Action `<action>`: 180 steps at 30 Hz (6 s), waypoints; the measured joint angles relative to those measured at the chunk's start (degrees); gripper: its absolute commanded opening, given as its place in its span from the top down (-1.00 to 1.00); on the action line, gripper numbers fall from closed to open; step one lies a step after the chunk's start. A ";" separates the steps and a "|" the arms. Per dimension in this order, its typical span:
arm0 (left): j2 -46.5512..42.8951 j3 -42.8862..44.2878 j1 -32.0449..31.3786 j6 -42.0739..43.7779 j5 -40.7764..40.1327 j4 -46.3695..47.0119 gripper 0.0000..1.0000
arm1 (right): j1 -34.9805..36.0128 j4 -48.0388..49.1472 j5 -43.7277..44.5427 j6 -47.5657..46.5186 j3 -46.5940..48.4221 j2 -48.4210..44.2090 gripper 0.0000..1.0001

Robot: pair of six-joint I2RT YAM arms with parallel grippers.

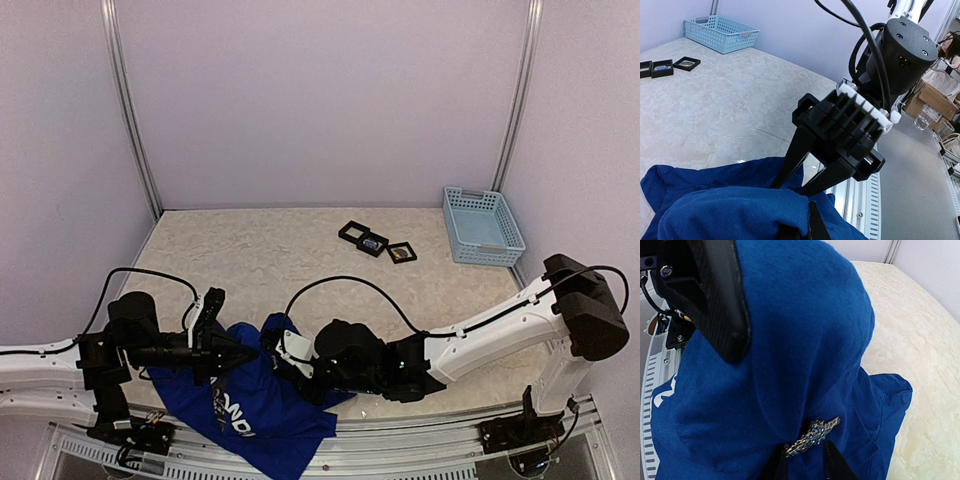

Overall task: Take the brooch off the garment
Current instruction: Pass from the left arm to the right, then pass from the right arm to the left

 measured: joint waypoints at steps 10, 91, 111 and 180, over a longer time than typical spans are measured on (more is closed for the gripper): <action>-0.13 0.00 0.00 0.17 -0.07 -0.02 0.95 | 0.04 0.15 3.02 0.09 -1.33 -1.51 1.00; 20.57 12.17 -14.75 8.76 -17.40 -8.74 0.18 | -12.09 -30.03 -32.61 -9.11 3.93 -10.38 1.00; 24.87 12.39 -14.03 7.65 -18.67 -5.42 0.06 | -13.14 -32.00 -33.05 -8.74 4.04 -9.44 1.00; 22.03 8.48 -12.92 7.28 -11.98 5.95 0.74 | -12.94 -27.58 -36.63 -8.48 3.80 -11.61 1.00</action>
